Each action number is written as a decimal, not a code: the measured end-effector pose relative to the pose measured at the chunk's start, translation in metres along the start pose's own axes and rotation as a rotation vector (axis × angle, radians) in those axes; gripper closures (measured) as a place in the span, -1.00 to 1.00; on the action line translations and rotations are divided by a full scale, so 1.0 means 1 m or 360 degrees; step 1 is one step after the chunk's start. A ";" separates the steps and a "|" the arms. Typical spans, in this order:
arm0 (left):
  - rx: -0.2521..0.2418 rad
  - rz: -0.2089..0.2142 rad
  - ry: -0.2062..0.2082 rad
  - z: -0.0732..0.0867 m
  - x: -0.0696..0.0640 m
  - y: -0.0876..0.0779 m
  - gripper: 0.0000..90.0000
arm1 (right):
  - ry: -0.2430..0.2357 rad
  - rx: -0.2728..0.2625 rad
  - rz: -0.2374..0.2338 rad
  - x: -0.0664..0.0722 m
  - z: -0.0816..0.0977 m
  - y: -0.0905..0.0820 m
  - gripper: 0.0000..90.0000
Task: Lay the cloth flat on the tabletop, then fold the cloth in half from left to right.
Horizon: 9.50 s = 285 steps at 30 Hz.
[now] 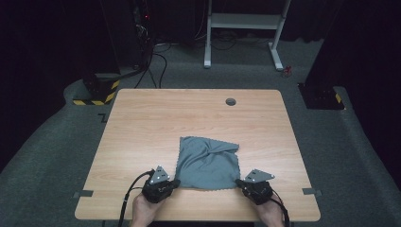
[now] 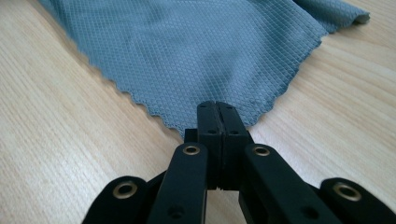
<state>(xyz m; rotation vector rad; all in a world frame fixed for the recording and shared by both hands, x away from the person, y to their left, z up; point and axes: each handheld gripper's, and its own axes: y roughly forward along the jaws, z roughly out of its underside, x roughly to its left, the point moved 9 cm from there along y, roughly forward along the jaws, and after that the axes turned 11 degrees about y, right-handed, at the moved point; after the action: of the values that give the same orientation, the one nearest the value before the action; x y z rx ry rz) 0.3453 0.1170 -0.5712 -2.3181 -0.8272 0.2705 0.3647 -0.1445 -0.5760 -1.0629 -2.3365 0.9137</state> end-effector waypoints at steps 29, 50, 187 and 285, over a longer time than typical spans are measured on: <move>0.0044 -0.0110 -0.0051 -0.011 0.001 0.011 0.20 | 0.0027 -0.0033 -0.0018 0.006 -0.001 0.008 0.81; -0.0012 -0.0246 -0.0057 -0.016 0.035 0.011 0.00 | 0.0093 -0.0106 0.0039 -0.022 -0.037 0.005 0.67; 0.0135 -0.0239 0.0117 -0.026 0.059 0.031 0.02 | 0.0114 -0.0056 0.0051 -0.024 -0.064 0.048 0.24; 0.0055 -0.0431 -0.0300 -0.063 0.160 0.062 -0.08 | -0.0169 -0.0088 -0.0355 0.112 -0.063 0.066 0.61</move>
<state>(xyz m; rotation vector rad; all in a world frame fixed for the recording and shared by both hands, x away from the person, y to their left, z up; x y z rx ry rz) 0.5256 0.1484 -0.5592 -2.1398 -1.2069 0.3839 0.3662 -0.0006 -0.5679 -0.7701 -2.5188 0.8428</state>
